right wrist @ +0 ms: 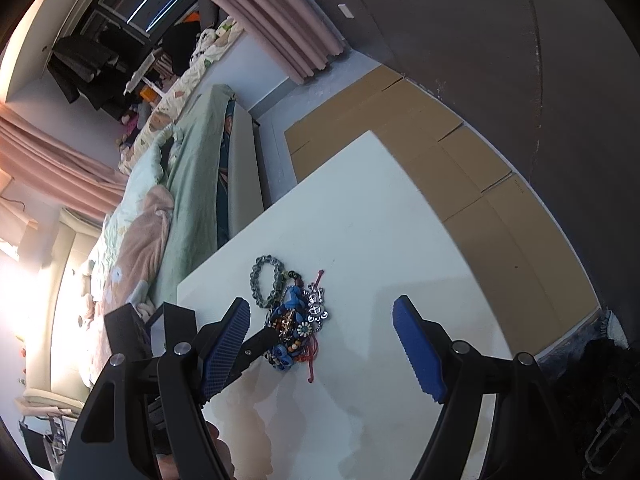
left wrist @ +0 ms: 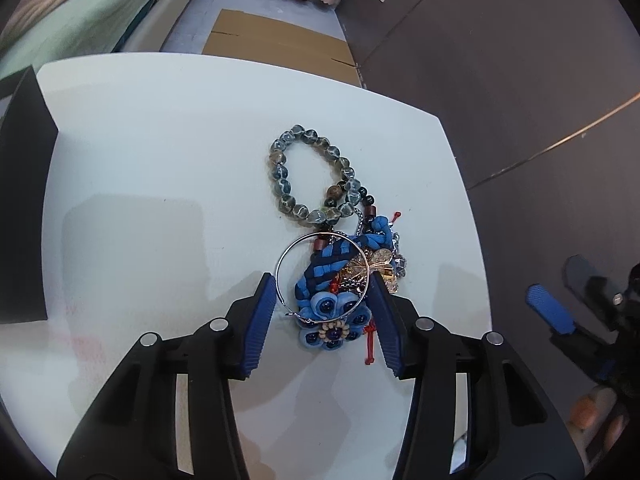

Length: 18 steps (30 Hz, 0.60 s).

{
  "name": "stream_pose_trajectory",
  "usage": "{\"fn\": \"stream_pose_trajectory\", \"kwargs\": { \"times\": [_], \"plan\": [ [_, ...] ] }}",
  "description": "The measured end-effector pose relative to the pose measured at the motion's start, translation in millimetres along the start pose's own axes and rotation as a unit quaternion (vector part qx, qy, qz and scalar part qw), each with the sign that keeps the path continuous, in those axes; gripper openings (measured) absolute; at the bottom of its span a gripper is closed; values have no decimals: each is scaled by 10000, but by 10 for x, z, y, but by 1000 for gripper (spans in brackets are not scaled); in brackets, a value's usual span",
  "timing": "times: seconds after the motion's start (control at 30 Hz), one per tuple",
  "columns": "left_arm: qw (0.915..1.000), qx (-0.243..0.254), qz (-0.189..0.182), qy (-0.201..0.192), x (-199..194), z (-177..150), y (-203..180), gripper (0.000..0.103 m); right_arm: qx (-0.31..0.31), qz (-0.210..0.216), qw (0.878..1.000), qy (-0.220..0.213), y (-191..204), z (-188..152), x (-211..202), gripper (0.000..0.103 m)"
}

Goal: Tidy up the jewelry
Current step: 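Move the left tool back to the pile and grasp the silver hoop, then lift the silver hoop with the left tool while the right tool grasps the silver chain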

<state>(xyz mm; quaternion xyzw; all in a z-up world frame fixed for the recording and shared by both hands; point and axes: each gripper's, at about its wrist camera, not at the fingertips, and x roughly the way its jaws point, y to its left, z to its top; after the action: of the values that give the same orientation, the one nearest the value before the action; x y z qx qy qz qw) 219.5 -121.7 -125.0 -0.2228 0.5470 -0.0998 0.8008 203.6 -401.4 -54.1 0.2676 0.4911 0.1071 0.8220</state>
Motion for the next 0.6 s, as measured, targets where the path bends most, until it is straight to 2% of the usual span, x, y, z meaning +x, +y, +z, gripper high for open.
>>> {"fn": "stream_pose_trajectory", "kwargs": {
  "times": [0.1,0.17,0.33,0.5,0.6],
  "plan": [
    [9999,-63,-75,-53,-70,30,35,48,-32,51,9999,146,54,-25,114,71],
    [9998,-71,-117,-122,-139,51,62,48,-60,108,9996,273,111,-50,202,65],
    [9994,-111,-164,-301,-297,106,164,48,-93,216,9977,643,231,-124,455,37],
    [9985,-158,-199,-490,-478,155,283,48,-66,107,9954,946,309,-205,731,31],
    [9978,-154,-225,-603,-589,186,325,48,-5,71,9940,1095,315,-230,863,24]
  ]
}}
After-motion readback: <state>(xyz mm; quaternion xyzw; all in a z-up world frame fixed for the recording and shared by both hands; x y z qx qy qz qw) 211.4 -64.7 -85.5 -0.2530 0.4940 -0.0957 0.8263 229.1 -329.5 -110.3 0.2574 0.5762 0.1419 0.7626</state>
